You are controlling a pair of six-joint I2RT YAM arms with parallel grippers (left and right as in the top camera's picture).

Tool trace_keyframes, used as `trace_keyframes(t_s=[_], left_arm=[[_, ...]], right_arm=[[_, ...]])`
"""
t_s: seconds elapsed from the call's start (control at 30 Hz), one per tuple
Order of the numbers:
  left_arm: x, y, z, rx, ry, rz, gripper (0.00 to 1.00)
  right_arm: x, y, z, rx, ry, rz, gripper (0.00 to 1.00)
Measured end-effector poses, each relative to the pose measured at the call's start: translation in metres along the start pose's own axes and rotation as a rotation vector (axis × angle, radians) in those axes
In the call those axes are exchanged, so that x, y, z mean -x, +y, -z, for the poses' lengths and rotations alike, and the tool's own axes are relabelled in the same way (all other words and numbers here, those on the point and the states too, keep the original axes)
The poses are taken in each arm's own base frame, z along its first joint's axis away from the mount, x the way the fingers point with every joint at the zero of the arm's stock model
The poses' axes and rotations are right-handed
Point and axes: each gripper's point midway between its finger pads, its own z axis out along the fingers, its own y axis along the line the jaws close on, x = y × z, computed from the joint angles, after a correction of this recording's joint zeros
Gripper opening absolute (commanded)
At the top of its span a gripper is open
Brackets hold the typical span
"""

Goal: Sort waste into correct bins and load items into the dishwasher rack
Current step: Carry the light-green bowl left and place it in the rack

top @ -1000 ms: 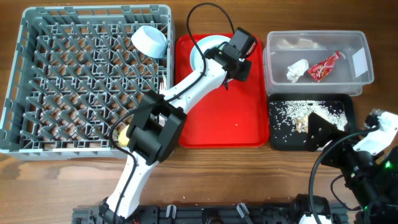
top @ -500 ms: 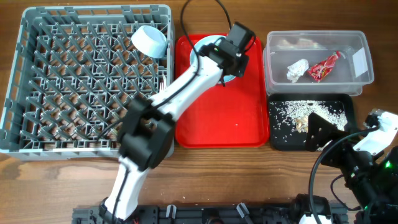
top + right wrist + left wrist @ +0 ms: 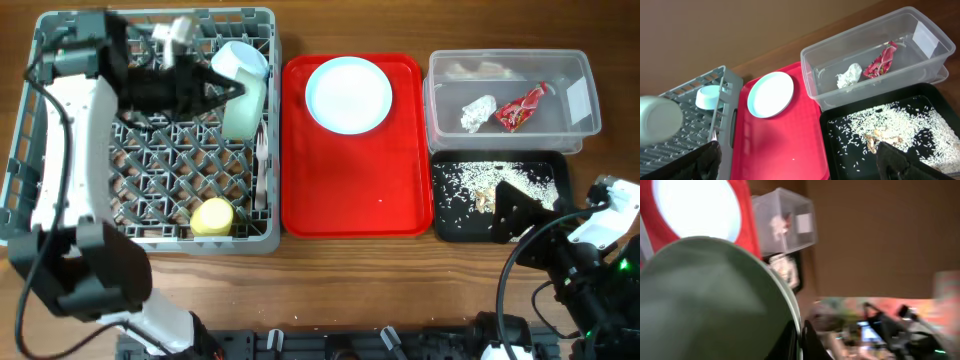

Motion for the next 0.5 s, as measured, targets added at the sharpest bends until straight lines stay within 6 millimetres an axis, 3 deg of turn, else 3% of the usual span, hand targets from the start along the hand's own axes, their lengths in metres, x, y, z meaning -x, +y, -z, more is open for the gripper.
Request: trace_keyframes(t_s=[0.07,0.17,0.23,0.5], left_arm=[[0.006,0.012,0.007,-0.133,-0.042,0.035,0.04],[0.011,0.054,0.012,-0.255,-0.092,0.152,0.04],[0.011,0.071,0.007,-0.284,-0.095,0.182,0.04],[0.007,0.088,-0.001,-0.306,-0.097,0.177,0.04]], right_arm=[[0.000,0.000,0.000,0.000,0.000,0.000,1.00],[0.000,0.000,0.000,-0.001,0.001,0.000,1.00],[0.000,0.000,0.000,-0.001,0.001,0.000,1.00],[0.000,0.000,0.000,-0.001,0.001,0.000,1.00]])
